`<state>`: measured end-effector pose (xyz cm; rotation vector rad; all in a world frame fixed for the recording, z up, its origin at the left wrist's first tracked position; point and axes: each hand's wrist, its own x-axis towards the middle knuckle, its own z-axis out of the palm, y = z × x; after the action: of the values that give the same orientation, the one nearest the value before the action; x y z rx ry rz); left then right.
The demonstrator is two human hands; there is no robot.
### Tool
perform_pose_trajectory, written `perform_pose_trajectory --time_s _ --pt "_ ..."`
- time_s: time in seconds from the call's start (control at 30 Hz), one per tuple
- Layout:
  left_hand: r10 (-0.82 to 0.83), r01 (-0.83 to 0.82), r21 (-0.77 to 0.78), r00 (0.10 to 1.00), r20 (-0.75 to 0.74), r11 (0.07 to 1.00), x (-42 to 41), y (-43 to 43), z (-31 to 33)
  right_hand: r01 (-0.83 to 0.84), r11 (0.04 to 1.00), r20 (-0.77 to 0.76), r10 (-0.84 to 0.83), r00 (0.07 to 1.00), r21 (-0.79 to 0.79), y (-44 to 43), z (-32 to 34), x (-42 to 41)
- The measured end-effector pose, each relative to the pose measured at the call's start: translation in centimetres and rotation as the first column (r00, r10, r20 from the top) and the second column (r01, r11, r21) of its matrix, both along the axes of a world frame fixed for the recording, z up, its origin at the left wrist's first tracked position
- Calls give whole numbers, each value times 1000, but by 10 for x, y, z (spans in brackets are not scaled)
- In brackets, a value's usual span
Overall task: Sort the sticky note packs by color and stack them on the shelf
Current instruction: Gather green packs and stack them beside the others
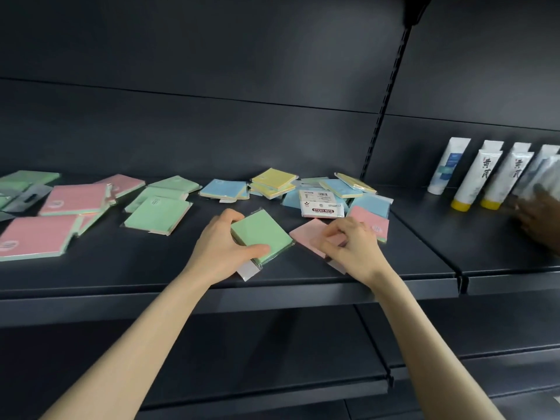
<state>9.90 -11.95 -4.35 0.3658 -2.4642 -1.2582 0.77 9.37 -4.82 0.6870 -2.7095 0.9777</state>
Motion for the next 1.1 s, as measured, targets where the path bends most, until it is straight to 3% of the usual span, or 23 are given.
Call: perform_pose_trajectory --time_s 0.1,0.27,0.47,0.63,0.83,0.97,1.1 --pt "16 -16 -7 1000 -25 1000 4 -1 -2 60 988 21 -63 998 143 -2 -1 -2" --pt "65 -43 141 986 -155 989 13 -1 -1 4 983 175 29 984 -181 2 4 3" --pt "126 -42 251 936 -328 967 33 12 7 16 931 119 30 992 -365 8 10 14" --pt "150 -5 350 910 -387 937 54 14 3 2 824 76 50 996 -567 -14 15 32" --pt "198 -69 316 896 -397 946 80 -26 19 -229 761 -100 213 972 -607 -68 33 54" --pt "227 -165 197 908 -351 966 88 -70 30 -287 740 -95 291 952 -608 -106 37 63" --pt "198 -162 155 947 -252 974 85 -116 30 -301 738 -90 312 946 -604 -140 38 69"
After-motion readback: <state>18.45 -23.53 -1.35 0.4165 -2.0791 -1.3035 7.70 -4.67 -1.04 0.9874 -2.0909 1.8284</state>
